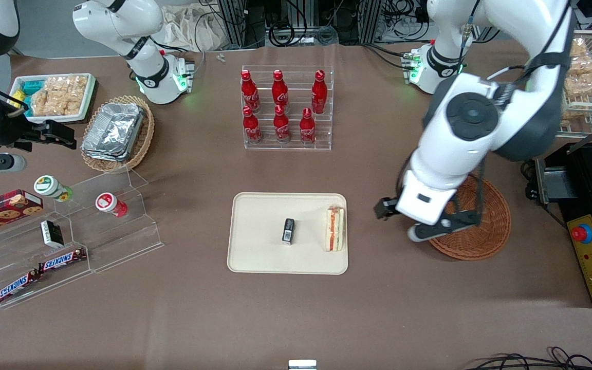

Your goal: Place sandwich from basket to tray

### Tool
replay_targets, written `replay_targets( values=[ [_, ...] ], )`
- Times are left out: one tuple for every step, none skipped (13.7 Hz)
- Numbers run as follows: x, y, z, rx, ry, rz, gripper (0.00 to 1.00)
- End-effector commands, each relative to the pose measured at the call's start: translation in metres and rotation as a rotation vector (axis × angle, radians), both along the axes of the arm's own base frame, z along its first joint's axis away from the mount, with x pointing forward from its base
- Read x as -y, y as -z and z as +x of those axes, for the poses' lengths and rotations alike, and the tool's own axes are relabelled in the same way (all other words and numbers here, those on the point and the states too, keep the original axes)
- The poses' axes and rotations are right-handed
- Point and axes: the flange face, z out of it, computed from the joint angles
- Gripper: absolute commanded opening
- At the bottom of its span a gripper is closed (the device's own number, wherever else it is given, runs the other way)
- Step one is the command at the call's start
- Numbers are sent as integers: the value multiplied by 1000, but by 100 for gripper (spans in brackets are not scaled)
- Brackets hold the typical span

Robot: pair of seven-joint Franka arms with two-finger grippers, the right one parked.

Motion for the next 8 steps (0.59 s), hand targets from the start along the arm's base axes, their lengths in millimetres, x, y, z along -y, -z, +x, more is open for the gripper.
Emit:
replay_targets(
  values=[
    [-49, -22, -14, -94, 82, 2, 100],
    [-71, -31, -17, -119, 113, 9, 100],
    [-94, -40, -22, -151, 146, 21, 100],
    [-108, -51, -29, -171, 177, 34, 100],
    [-132, -65, -35, -183, 185, 40, 100],
    [-157, -79, -42, -192, 203, 25, 100],
    [-180, -96, -51, -195, 222, 10, 100],
    [-198, -111, -64, -195, 222, 12, 100]
  ],
)
